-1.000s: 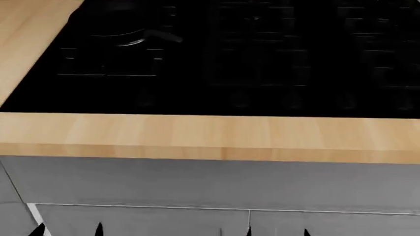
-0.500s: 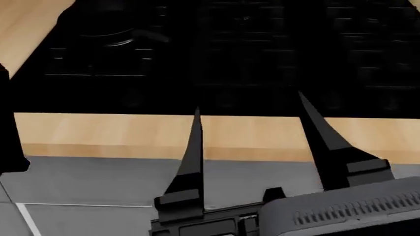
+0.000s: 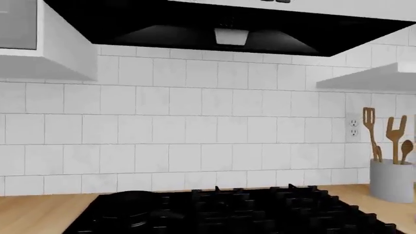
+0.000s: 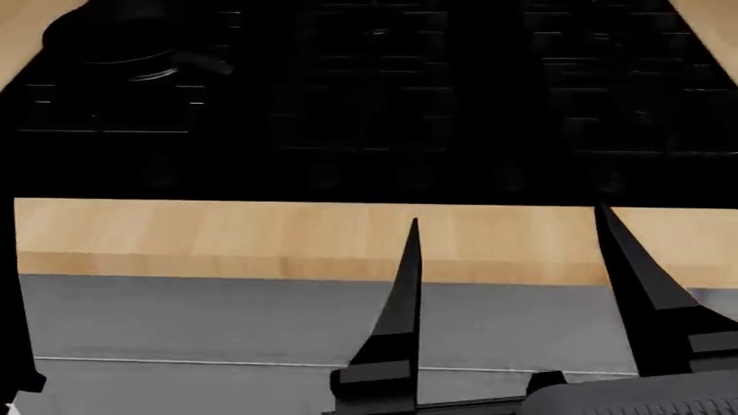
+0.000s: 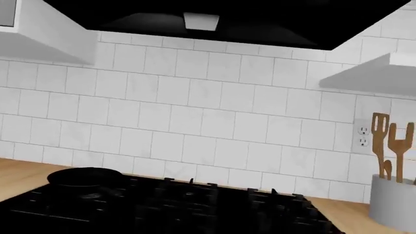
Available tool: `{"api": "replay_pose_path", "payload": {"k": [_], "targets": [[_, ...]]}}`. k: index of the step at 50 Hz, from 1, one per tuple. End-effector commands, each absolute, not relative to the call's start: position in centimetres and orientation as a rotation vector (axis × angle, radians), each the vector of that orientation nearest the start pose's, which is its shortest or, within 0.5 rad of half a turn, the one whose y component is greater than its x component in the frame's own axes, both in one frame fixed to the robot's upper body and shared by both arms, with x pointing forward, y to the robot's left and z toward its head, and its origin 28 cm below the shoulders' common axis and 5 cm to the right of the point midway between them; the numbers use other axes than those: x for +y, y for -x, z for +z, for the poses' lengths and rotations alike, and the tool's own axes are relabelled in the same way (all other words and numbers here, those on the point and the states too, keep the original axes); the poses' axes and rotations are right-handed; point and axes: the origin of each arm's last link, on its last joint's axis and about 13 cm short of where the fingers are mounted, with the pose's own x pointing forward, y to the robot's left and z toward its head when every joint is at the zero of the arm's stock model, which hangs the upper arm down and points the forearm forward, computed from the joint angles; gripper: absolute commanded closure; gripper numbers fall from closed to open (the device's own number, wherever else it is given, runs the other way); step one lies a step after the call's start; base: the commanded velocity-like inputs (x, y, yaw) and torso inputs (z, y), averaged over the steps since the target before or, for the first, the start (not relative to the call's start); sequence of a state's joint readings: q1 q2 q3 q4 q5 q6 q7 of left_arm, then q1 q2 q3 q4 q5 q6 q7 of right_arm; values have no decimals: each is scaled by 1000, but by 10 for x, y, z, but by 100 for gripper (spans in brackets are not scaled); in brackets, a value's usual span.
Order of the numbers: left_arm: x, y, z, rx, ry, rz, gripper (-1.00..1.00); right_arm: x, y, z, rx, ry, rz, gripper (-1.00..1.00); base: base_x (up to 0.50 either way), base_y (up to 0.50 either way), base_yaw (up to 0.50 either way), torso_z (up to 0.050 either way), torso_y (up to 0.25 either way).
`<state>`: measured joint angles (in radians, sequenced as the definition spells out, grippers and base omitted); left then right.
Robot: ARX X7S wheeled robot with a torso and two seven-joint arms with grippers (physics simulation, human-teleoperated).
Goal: Pick the egg from the plate and place it in the pan.
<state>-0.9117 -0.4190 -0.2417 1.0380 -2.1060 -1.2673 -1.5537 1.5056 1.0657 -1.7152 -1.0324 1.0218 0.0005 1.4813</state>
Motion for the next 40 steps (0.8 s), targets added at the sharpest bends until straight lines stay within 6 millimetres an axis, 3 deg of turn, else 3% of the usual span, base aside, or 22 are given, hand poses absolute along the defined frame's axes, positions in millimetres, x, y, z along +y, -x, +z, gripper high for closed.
{"api": "replay_pose_path", "payload": {"k": [1,40], "targets": [[204,-123,267,-356,19,-138,-100,-92,-136,234,-348,98,67,-100,0,-242,0,0,0],[205,-123,263,-347,34,-125,-100,-92,-136,235,-347,94,51,-100,0,-371,0,0,0]]}}
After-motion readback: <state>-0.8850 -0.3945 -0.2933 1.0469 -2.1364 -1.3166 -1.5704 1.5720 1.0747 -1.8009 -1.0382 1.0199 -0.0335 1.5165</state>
